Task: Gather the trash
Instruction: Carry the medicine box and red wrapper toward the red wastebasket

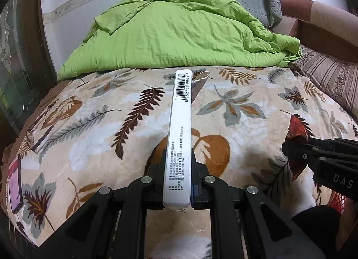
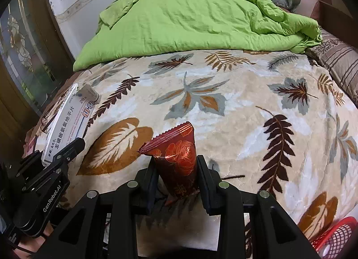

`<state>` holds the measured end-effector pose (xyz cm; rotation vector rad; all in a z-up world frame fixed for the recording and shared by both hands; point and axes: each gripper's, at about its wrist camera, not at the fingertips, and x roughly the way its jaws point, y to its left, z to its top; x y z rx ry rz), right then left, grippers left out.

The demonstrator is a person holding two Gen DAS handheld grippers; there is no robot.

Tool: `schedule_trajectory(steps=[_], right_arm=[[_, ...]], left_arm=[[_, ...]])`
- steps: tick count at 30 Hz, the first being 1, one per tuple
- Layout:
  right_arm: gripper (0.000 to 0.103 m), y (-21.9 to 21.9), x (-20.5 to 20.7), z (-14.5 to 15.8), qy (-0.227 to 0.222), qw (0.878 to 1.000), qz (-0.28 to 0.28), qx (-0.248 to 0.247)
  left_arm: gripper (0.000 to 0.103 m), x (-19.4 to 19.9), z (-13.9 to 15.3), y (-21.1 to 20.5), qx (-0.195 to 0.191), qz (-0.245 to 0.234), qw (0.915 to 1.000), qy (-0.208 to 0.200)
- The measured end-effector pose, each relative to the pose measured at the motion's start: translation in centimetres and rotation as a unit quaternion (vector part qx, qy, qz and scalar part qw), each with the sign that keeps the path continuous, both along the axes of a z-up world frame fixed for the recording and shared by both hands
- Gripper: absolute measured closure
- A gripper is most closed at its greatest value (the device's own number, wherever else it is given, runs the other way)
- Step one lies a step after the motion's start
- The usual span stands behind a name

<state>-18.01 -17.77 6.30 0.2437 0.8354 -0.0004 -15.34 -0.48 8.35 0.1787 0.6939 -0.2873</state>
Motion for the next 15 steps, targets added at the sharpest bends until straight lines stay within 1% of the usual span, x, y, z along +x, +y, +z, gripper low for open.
schedule_trajectory(steps=[8, 15], right_arm=[[0.068, -0.03, -0.16, -0.06, 0.001, 1.0, 0.0, -0.005], [0.068, 0.13, 0.08, -0.16, 0.007, 1.0, -0.001, -0.007]], left_arm=[[0.089, 0.0, -0.11, 0.25, -0.019, 0.003, 0.9998, 0.009], [0.09, 0.16, -0.11, 0.36, -0.025, 0.004, 0.9996, 0.013]])
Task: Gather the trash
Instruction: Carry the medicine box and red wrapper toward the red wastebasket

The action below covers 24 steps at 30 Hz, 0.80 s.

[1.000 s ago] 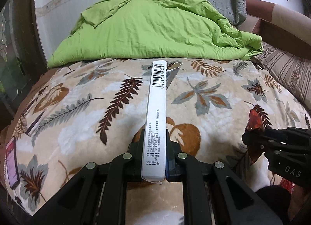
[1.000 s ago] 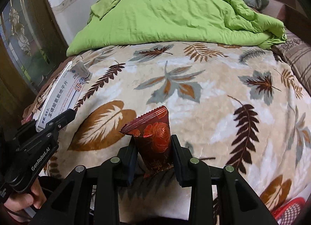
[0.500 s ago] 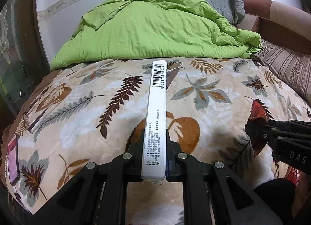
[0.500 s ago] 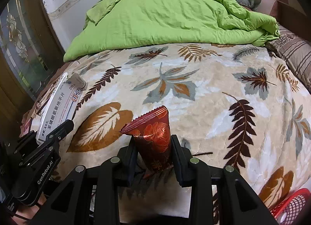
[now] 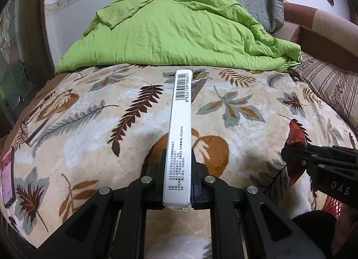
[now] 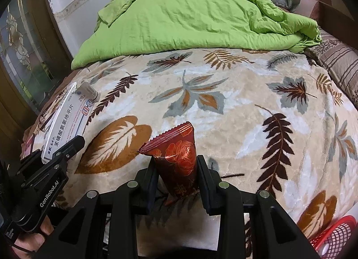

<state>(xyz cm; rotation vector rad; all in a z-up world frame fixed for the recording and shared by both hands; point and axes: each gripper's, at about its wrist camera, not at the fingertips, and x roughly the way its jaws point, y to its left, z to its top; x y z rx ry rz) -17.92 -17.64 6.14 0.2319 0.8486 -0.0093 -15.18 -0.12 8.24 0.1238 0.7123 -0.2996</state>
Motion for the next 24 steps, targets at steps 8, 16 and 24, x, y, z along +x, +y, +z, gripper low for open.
schedule_trajectory(steps=[8, 16, 24], right_arm=[[0.068, 0.1, -0.1, 0.0, 0.001, 1.0, 0.001, 0.002], [0.068, 0.1, -0.4, 0.4, -0.004, 1.0, -0.002, 0.001], [0.068, -0.6, -1.9, 1.1, -0.022, 0.999, -0.021, 0.014]], left_arm=[[0.089, 0.0, 0.3, 0.0, -0.009, 0.001, 1.0, 0.002], [0.089, -0.3, 0.5, 0.0, -0.01, -0.001, 1.0, 0.0], [0.089, -1.2, 0.7, -0.9, 0.003, -0.012, 0.9998, -0.015]])
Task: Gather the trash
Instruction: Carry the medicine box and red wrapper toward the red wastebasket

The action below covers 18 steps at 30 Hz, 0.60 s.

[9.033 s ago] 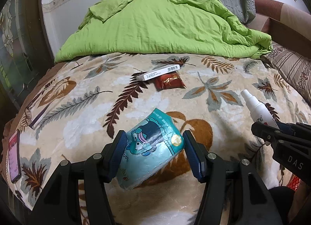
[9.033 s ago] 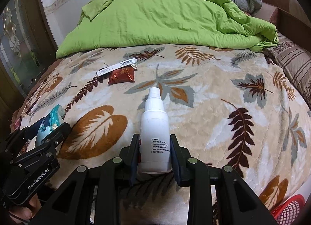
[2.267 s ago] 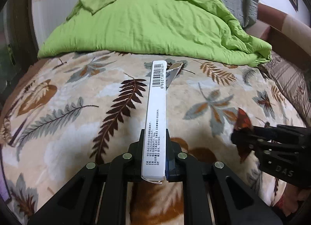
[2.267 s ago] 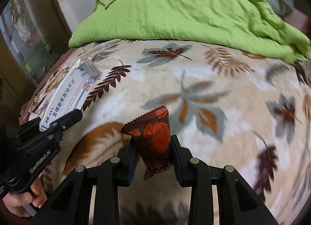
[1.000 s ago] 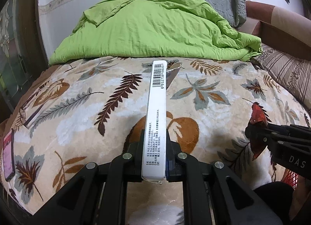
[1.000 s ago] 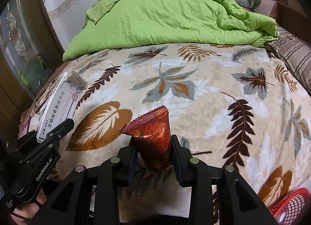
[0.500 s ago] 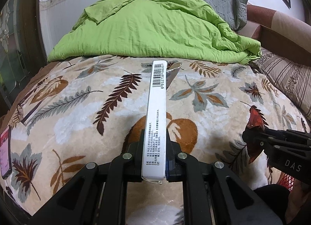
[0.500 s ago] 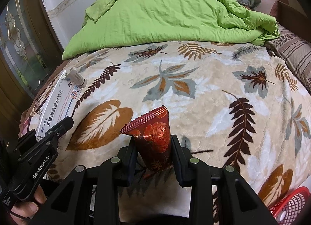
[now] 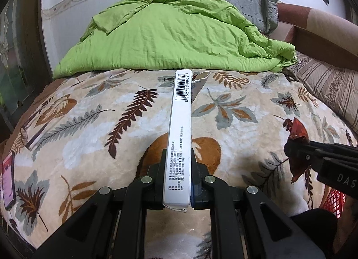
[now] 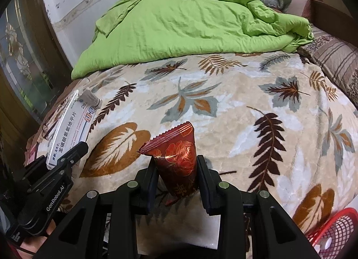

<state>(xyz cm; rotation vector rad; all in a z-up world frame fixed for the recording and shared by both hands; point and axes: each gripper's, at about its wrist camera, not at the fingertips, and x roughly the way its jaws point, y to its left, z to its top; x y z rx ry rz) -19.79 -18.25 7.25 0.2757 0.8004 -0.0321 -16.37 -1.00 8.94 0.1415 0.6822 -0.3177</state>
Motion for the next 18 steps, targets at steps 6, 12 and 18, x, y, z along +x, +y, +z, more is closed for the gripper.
schedule_trajectory(steps=[6, 12, 18], right_arm=[[0.068, -0.1, -1.1, 0.4, -0.008, 1.0, -0.007, 0.001], [0.068, -0.2, -1.4, 0.5, -0.009, 1.0, -0.008, 0.001], [0.068, -0.4, -1.4, 0.5, -0.008, 1.0, -0.009, 0.009]], left_arm=[[0.089, -0.6, 0.2, -0.3, 0.009, -0.001, 0.9999, -0.011], [0.09, -0.9, 0.3, -0.4, 0.011, -0.003, 0.9999, -0.012], [0.089, -1.3, 0.8, -0.3, 0.005, -0.005, 0.9999, -0.012]])
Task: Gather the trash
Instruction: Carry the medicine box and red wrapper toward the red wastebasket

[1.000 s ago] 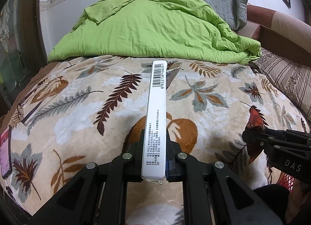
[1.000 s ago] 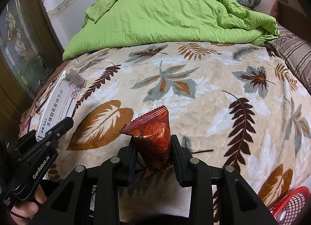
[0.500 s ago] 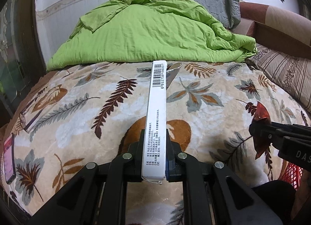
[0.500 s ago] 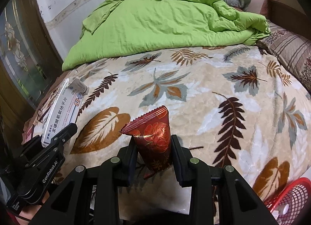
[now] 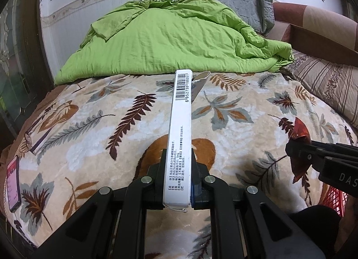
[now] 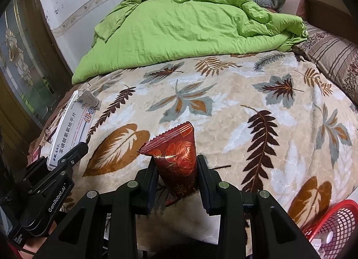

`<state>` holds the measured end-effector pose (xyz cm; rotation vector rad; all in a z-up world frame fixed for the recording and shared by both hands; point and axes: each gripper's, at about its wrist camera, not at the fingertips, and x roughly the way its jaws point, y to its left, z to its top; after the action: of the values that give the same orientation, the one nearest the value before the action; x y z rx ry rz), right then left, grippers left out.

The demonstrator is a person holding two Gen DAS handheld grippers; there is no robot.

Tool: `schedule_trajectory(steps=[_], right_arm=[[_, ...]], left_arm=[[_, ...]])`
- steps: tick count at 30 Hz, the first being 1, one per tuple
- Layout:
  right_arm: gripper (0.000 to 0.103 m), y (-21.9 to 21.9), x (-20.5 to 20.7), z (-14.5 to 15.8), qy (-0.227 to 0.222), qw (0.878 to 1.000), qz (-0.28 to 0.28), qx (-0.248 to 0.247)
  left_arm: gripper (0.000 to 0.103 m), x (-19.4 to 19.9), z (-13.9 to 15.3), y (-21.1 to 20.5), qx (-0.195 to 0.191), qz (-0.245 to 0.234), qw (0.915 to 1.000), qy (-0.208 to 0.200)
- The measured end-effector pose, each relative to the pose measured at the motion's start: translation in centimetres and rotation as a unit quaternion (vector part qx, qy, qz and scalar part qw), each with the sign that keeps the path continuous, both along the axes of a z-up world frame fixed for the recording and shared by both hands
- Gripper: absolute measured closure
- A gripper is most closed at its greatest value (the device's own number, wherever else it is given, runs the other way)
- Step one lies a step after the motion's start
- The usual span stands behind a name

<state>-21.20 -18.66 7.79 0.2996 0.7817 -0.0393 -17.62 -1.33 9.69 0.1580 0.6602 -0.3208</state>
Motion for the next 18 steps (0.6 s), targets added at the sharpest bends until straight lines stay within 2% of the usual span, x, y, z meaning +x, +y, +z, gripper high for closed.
schedule_trajectory(steps=[18], right_arm=[[0.068, 0.0, -2.0, 1.0, -0.016, 1.0, -0.008, -0.004]], left_arm=[[0.089, -2.0, 1.2, -0.5, -0.011, -0.023, 0.9996, -0.006]])
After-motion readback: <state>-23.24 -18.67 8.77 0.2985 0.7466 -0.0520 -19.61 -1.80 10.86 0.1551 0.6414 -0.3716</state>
